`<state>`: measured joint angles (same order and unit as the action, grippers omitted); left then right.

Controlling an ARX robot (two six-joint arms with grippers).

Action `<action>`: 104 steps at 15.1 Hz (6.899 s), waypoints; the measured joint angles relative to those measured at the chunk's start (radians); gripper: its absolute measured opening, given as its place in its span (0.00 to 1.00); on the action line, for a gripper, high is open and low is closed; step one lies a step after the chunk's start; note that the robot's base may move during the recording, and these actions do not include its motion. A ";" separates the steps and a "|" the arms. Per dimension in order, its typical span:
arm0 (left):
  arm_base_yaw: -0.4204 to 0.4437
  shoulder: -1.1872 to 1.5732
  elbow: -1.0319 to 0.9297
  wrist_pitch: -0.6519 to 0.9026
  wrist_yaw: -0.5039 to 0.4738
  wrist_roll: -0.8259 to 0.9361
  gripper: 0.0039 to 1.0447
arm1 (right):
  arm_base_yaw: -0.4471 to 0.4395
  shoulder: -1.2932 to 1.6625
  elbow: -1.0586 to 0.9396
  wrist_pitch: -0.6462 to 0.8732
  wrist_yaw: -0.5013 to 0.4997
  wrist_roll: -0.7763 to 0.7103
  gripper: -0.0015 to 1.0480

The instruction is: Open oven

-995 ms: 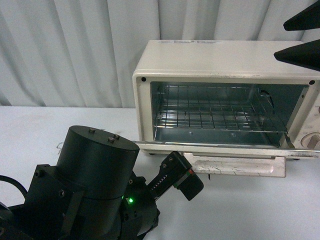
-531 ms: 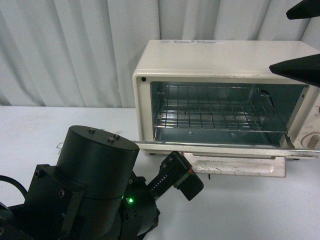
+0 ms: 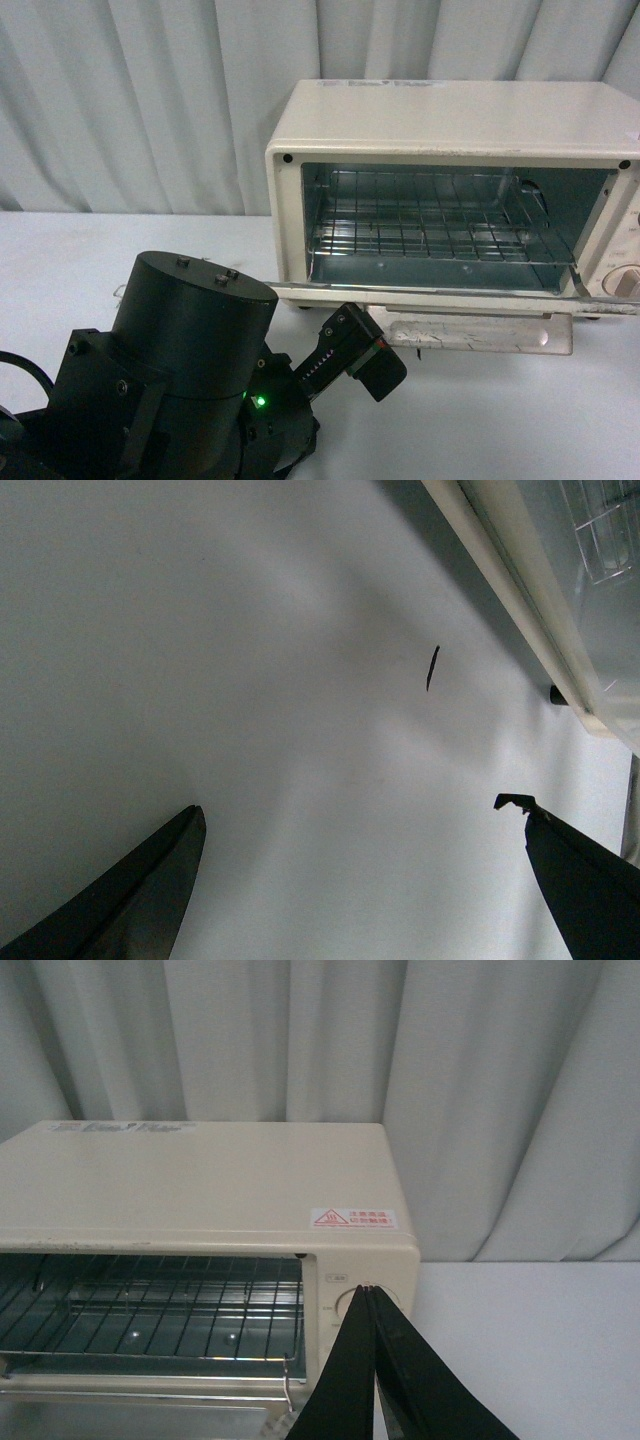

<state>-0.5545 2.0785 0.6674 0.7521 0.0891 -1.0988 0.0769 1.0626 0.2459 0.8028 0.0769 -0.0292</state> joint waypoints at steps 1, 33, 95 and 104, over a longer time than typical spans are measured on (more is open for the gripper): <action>0.000 0.000 0.000 0.000 -0.002 0.000 0.94 | -0.069 -0.103 -0.068 -0.023 -0.069 0.010 0.02; 0.000 0.000 0.000 -0.001 -0.005 0.000 0.94 | -0.077 -1.060 -0.235 -0.808 -0.077 0.014 0.02; 0.554 -2.073 -0.657 -0.755 -0.089 1.081 0.01 | -0.077 -1.060 -0.235 -0.806 -0.077 0.014 0.94; 0.554 -2.073 -0.657 -0.755 -0.089 1.081 0.82 | -0.077 -1.060 -0.235 -0.806 -0.077 0.014 0.94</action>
<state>-0.0010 0.0051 0.0101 -0.0032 -0.0002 -0.0174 -0.0002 0.0025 0.0109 -0.0036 0.0002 -0.0147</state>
